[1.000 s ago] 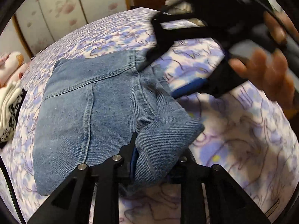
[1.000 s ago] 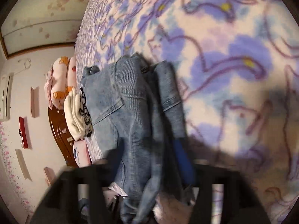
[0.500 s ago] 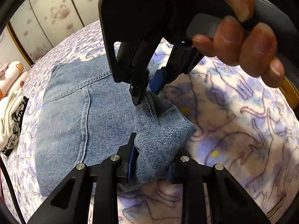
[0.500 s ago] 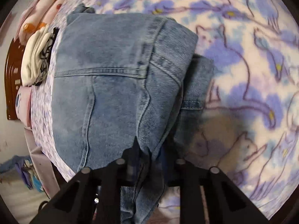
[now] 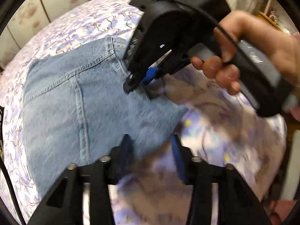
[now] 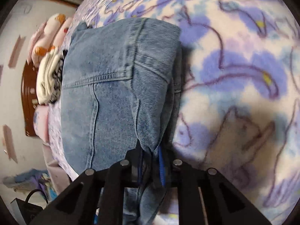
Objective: Fold large clothes
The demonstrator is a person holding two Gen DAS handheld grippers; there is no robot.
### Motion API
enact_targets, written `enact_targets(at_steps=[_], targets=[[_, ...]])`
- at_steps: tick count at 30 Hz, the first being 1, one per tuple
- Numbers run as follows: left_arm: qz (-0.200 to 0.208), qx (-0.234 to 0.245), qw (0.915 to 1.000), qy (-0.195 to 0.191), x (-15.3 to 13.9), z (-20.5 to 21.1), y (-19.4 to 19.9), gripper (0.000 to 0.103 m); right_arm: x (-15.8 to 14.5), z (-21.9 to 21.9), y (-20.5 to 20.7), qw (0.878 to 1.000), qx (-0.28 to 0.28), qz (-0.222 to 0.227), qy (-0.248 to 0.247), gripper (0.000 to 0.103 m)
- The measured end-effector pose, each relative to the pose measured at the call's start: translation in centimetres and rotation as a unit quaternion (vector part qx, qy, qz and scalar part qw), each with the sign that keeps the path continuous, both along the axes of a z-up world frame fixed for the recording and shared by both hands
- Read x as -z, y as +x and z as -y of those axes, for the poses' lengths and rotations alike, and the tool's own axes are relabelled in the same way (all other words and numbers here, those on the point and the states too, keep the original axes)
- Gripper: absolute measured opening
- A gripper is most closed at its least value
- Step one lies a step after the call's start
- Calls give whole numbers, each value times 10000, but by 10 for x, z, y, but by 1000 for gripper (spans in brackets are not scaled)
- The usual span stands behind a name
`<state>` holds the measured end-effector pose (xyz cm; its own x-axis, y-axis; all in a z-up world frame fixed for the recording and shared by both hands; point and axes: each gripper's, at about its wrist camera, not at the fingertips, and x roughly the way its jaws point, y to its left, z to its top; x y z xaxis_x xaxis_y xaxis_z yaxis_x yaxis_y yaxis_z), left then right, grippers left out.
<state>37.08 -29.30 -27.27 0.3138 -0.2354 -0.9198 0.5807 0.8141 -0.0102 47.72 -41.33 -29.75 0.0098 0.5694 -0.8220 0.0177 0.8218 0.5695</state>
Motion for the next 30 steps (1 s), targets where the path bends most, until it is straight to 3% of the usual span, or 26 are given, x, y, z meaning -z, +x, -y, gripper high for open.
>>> enact_targets(at_steps=[4, 8, 12, 15, 17, 20, 22, 26, 28, 30], targets=[[-400, -261, 9988, 59, -22, -44, 8, 52, -2, 6, -5, 9999, 6, 144, 26, 16], [-559, -889, 9939, -331, -46, -94, 27, 52, -21, 8, -13, 9994, 109, 250, -199, 19], [-740, -1588, 9827, -609, -54, -131, 48, 52, -48, 10, -27, 9954, 186, 648, -682, 19], [-960, -2011, 9704, -932, -48, -145, 57, 52, -76, 8, -46, 9818, 252, 1300, -1365, 19], [-1064, -2134, 9650, -1089, -40, -147, 57, 52, -89, 6, -61, 9773, 345, 1613, -1329, 19], [-1220, -2259, 9582, -1261, -30, -144, 56, 52, -100, -10, -86, 9763, 472, 1914, -895, 19], [-1251, -2529, 9513, -1244, -22, -144, 56, 45, -102, -29, -100, 9726, 530, 2120, -797, 19], [-1573, -2785, 9380, -1340, -2, -148, 56, 21, -93, -63, -125, 9690, 645, 2296, -649, 19], [-1554, -2734, 9401, -1316, 2, -149, 53, 16, -83, -80, -133, 9704, 651, 2258, -561, 5], [-1475, -2607, 9464, -1204, 4, -148, 52, 8, -69, -93, -136, 9738, 652, 2119, -511, 0]])
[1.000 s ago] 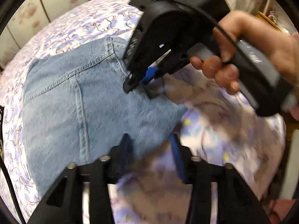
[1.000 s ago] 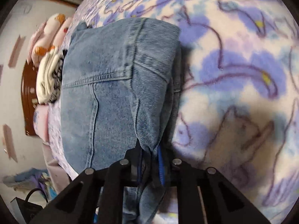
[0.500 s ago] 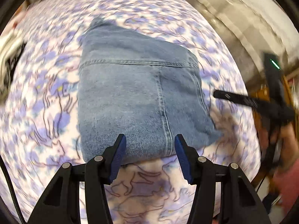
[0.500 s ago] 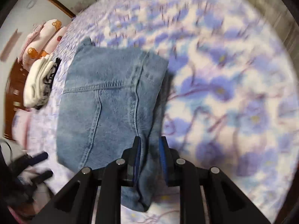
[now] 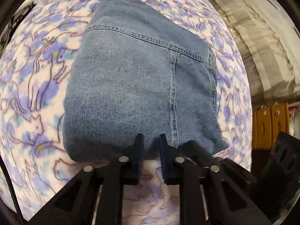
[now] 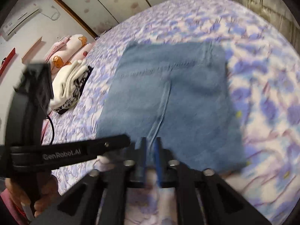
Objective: Fold large clothes
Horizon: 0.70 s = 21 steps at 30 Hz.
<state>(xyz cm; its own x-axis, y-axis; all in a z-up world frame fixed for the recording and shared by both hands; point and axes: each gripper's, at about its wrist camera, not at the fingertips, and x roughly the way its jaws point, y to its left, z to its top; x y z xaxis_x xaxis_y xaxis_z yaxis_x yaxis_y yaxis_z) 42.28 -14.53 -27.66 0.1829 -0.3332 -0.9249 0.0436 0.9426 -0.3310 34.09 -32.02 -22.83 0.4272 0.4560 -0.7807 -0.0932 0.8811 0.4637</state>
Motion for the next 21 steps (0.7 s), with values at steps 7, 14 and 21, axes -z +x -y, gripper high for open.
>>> enact_targets(at_steps=[7, 14, 21], targets=[[-104, -205, 9997, 127, 5, -23, -1, 8, 22, -18, 0, 9987, -71, -14, -501, 0], [53, -552, 9984, 74, -1, -61, -2, 8, 21, 34, -1, 9941, 418, -81, -1000, 0], [40, -932, 9956, 115, 10, -89, -11, 12, 26, 65, -12, 9957, 703, -44, -606, 0]])
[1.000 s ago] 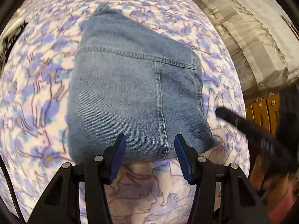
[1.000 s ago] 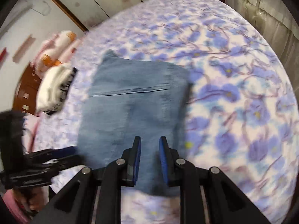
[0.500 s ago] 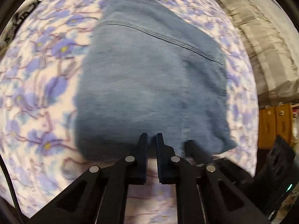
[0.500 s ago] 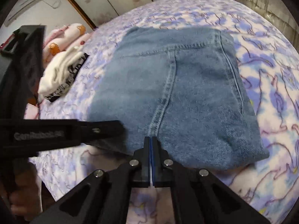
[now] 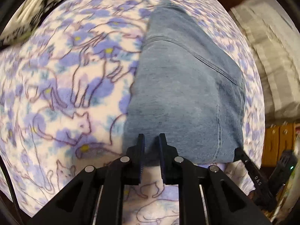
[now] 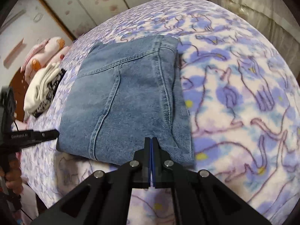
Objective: Fold large clothes
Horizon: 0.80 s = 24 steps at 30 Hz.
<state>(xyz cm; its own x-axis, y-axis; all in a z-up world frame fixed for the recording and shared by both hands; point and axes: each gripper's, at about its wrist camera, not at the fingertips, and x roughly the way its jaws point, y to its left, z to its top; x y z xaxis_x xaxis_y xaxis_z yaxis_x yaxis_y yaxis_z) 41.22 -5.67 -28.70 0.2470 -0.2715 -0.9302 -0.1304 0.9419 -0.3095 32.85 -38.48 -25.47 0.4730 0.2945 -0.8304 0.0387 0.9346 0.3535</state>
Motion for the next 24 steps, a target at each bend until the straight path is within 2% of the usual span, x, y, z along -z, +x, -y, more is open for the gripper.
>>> enact_targets(at_steps=[4, 6, 9, 10, 15, 17, 18, 22, 24], targets=[[-49, -226, 9994, -264, 10, -15, -2, 13, 12, 11, -4, 9982, 421, -46, 417, 0], [-35, -211, 9994, -267, 12, -15, -2, 13, 22, 18, -5, 9957, 605, -101, 689, 0], [34, -153, 9996, -222, 14, -11, -3, 12, 39, 37, -4, 9856, 962, -188, 1378, 0], [65, -159, 9997, -189, 15, -10, -4, 12, 41, 37, -4, 9851, 967, -170, 1409, 0], [252, -205, 9994, -87, 3, -8, -7, 9, 26, 26, 0, 9917, 778, -211, 1001, 0], [493, 159, 9986, 42, -13, 4, -9, 9, 3, 8, 4, 9978, 457, -24, 488, 0], [547, 306, 9980, 69, -17, 9, -10, 9, -5, 3, 5, 9988, 292, 99, 387, 0], [497, 1113, 9925, -77, -21, 44, -1, 9, -33, -29, 14, 9974, -325, 478, 427, 0], [451, 1253, 9911, -63, -15, 57, 8, 9, -33, -49, 25, 9957, -626, 508, 465, 0]])
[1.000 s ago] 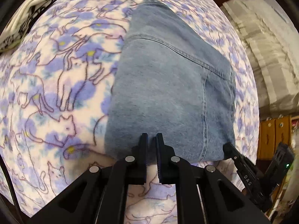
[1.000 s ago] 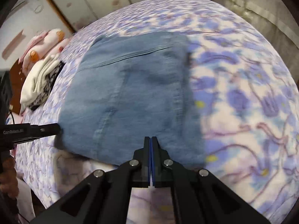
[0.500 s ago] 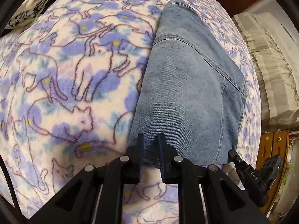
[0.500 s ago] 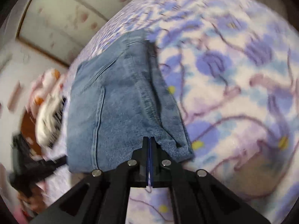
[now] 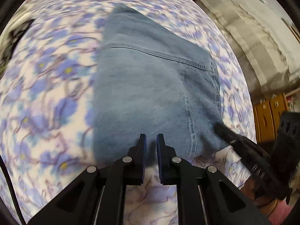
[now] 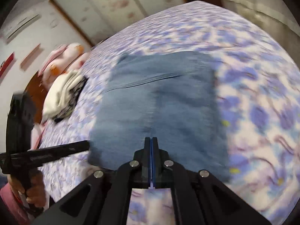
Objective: Fold large clothes
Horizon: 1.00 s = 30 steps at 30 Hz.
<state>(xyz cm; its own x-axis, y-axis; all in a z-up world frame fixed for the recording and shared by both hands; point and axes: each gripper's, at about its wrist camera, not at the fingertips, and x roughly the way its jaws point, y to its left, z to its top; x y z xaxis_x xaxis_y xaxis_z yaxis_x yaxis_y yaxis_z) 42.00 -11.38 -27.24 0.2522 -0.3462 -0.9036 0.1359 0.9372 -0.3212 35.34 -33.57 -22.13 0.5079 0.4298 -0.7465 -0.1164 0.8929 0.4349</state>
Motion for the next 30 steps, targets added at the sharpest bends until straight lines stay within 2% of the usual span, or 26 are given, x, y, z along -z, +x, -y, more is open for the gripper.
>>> enact_targets(at_steps=[4, 7, 10, 16, 25, 28, 30], targets=[[25, 31, 10000, -10, 14, 19, 33, 9, 22, -31, 29, 9996, -290, 35, 12, 0], [111, -161, 9997, -160, 21, 24, 66, 9, 38, -44, 58, 9987, -352, 45, -378, 0], [269, -347, 9981, -435, 27, 27, 103, 9, 41, -41, 86, 9989, -234, 242, -316, 0], [581, -586, 9957, -425, 31, 35, 155, 9, 44, -29, 140, 9985, -18, 423, -340, 0], [747, -828, 9924, -520, 40, 26, 202, 9, 53, -4, 155, 9985, 480, 265, 38, 0], [856, -938, 9908, -458, 40, 18, 209, 3, 49, 15, 150, 9941, 974, 407, 231, 0], [832, -1081, 9891, -557, 44, 12, 211, 1, 50, 32, 145, 9887, 1387, 397, 413, 0]])
